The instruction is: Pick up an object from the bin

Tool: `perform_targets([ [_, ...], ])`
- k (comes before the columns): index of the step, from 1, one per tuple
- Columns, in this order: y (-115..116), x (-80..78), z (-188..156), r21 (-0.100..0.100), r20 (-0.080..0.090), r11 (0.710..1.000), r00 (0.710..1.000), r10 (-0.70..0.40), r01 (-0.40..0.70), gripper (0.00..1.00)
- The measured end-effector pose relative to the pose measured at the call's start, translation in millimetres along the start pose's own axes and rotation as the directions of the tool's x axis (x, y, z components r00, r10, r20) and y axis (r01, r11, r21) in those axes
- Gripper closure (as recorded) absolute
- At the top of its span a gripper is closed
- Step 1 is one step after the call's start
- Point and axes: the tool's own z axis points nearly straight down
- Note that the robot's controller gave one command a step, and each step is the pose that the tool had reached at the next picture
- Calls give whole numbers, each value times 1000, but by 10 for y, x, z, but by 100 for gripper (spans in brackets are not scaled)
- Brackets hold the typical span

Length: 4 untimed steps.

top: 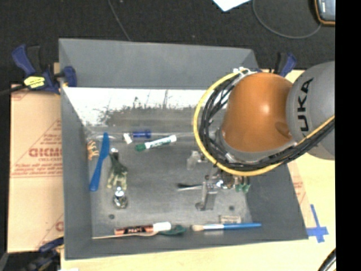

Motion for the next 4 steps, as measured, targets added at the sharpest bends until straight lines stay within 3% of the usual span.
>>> perform_targets([
  [1,-1,-17,-28,-1,7,1000,1000,2,-2,0],
  [2,-659,-458,1484,1,6,1000,1000,19,-19,0],
  [3,-663,-432,1469,-6,18,989,989,147,-147,0],
  [4,-661,-476,1460,0,14,1000,999,30,-30,0],
])
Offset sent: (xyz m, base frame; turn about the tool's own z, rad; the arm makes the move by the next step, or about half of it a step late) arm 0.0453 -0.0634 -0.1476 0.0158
